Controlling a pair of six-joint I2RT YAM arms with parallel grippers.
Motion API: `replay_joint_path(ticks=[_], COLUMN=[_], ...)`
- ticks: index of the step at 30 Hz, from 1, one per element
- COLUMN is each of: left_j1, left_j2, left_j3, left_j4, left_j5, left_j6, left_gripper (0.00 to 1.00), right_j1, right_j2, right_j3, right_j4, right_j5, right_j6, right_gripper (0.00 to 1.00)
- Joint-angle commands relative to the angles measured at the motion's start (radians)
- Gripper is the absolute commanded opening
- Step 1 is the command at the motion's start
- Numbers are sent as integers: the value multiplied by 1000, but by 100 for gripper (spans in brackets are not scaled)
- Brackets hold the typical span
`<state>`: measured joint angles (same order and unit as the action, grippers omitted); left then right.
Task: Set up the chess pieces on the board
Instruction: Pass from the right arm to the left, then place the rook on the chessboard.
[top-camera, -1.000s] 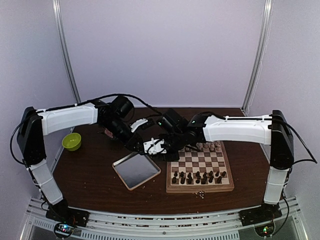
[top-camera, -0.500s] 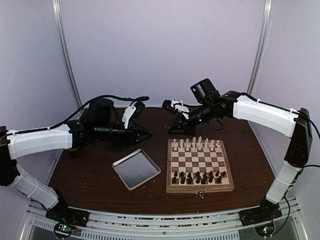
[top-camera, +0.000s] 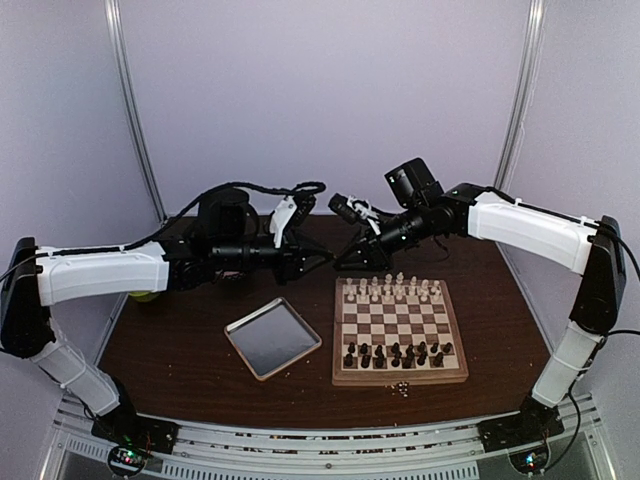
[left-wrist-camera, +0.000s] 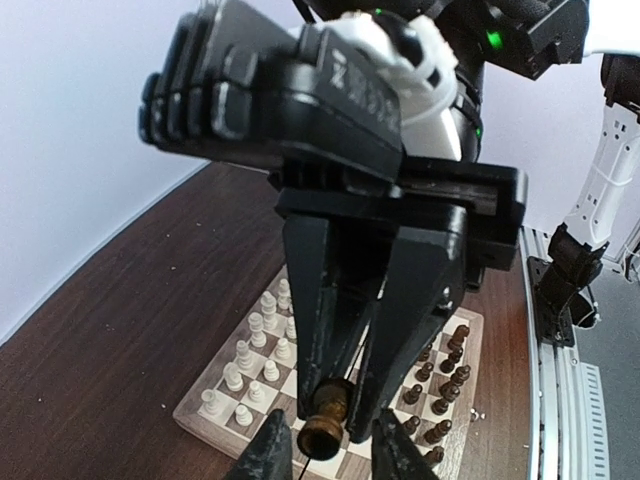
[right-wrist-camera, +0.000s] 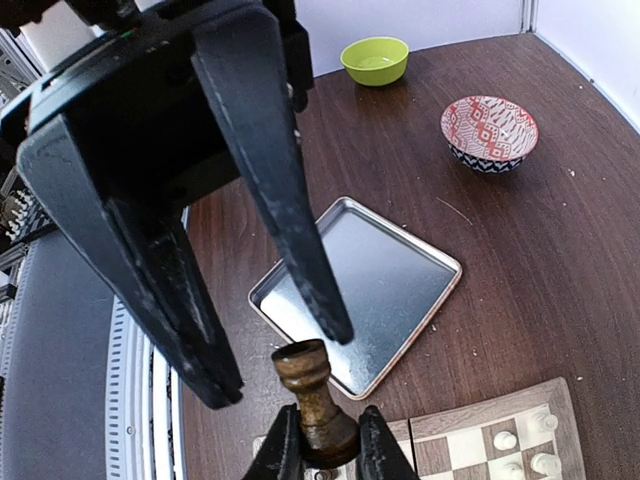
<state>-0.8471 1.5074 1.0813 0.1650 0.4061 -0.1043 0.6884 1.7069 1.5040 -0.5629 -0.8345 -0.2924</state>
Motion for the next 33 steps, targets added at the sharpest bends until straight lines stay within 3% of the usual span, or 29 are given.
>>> replay_joint_path(ticks=[1,7,17,22,27,33], left_j1=[3,3,8,13,10,-31], left_j2=[30,54,87,128,249,404], left_j3=[44,66,104,162,300,478], left_j4=[44,20,-22,-78,-243,-441], left_j5=[27,32,53,52,55,-3], left_j6=[-1,0,1,6,53,147], left_gripper=[31,28,14,14,14,15], right_j1=[-4,-4,-7,-32,-135,-311], right_j2=[-34,-34,-41,-94,-221,-393], right_j3=[-10,-16,-20,-66,-241,-431], right_j4=[23,20,5,-85,-211,-213], right_j5=[-39,-38,-28,28,114,159], right_j6=[22,18,0,-84,-226,-252], right_gripper=[18,18,20,34,40,41])
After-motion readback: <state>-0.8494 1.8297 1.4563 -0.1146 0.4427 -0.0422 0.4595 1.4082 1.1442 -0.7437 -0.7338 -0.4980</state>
